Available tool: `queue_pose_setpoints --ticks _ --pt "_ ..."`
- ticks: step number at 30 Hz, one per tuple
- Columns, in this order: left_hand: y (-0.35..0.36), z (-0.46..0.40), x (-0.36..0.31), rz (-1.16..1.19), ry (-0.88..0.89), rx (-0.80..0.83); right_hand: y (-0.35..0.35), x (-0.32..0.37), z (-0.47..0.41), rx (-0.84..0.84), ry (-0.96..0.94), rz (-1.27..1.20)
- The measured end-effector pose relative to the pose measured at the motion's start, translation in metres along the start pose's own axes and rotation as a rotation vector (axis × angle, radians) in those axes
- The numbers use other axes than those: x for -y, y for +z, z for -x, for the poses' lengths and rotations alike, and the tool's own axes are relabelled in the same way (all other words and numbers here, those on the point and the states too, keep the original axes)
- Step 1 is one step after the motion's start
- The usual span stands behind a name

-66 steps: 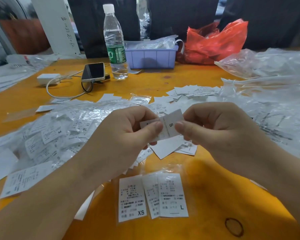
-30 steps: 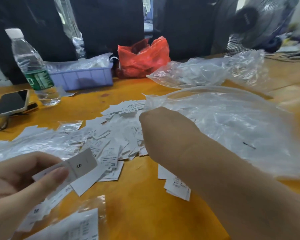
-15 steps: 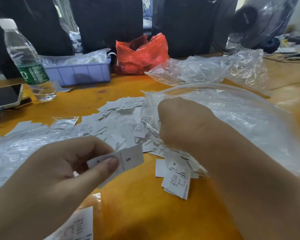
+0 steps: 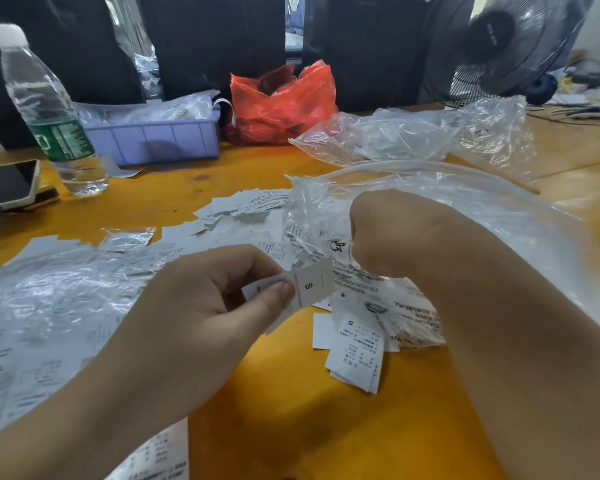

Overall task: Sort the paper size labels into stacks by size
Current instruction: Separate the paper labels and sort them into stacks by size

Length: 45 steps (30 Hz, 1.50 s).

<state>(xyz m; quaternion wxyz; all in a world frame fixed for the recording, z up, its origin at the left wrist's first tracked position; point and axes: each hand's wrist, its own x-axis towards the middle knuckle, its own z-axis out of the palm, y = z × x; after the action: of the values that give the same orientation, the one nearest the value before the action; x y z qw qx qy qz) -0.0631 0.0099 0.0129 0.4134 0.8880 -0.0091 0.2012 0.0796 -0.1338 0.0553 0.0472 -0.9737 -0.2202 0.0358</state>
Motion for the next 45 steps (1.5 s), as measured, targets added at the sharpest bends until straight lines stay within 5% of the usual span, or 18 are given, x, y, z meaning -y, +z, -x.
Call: queue_pose_setpoints --ticks 26,35,42,45 --pt "0.000 0.002 0.006 -0.008 0.029 0.024 0.004 0.003 0.009 0.034 -0.089 0.049" --pt "-0.014 -0.004 0.002 -0.045 0.002 -0.002 -0.010 0.013 0.021 -0.194 -0.248 -0.138" --pt "-0.018 -0.003 0.001 -0.036 -0.014 0.000 -0.002 0.005 0.015 0.138 -0.042 0.067" --pt "-0.016 0.000 -0.002 -0.059 0.000 0.013 0.003 0.007 0.014 0.124 -0.077 0.079"
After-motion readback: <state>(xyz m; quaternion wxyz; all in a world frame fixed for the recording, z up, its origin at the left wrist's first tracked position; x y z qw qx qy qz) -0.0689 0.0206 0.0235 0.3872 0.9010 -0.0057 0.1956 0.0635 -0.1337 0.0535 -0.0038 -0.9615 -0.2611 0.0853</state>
